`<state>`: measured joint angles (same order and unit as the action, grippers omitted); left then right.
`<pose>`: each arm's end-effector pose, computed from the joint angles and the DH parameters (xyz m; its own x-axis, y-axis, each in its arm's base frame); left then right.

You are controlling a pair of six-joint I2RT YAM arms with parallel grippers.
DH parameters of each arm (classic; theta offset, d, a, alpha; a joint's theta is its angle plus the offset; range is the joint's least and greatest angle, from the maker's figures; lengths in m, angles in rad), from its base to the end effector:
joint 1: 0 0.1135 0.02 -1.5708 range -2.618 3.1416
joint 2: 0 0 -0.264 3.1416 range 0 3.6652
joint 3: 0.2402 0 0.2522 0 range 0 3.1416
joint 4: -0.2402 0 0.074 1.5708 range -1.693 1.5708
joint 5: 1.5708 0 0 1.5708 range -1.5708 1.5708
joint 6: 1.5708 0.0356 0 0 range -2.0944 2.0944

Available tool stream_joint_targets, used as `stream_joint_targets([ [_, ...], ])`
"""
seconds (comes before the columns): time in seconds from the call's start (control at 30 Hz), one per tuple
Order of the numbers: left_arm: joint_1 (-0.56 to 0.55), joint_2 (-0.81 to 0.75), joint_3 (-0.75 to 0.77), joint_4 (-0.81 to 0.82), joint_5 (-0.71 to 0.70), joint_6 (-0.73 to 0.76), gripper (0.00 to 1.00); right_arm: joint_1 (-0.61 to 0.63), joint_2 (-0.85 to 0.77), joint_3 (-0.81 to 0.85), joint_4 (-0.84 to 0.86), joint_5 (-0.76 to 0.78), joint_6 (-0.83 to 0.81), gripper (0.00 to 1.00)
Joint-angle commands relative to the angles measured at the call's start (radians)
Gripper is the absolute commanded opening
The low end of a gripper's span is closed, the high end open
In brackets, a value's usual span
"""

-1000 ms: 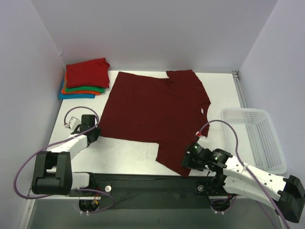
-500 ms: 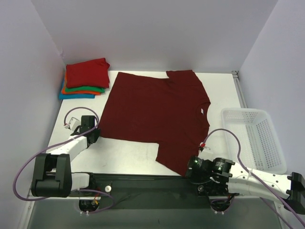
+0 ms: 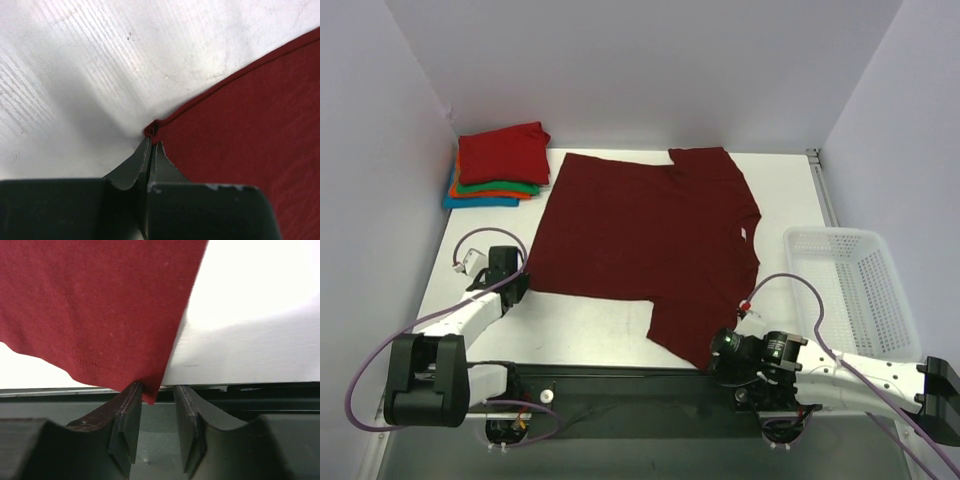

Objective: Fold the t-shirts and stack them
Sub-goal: Grap the side of the flattened tshirt closest away from the robot with both arms

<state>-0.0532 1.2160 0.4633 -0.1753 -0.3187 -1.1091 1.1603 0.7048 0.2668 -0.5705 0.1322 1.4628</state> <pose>0.2130 -0.0002 0.1511 -0.2334 -0.8390 -0.4916 -0.7767 0.4650 -0.4250 0.0540 0.1122 0.1425 -0.9121 0.3737 -0.1683 0.2407 0.8208 0.5180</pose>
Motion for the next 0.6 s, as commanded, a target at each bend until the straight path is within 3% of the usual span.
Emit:
stream_joint_targets([
  [0.0, 0.0, -0.032, -0.015, -0.013, -0.013, 0.022, 0.0, -0.002, 0.024, -0.018, 0.084, 0.138, 0.039, 0.27],
  [0.2, 0.006, -0.073, -0.026, -0.039, -0.016, 0.032, 0.0, -0.002, -0.024, -0.011, 0.086, 0.162, 0.038, 0.01],
  [0.57, 0.009, -0.197, -0.038, -0.18, -0.059, 0.042, 0.0, 0.001, -0.142, 0.113, -0.118, 0.167, -0.045, 0.0],
])
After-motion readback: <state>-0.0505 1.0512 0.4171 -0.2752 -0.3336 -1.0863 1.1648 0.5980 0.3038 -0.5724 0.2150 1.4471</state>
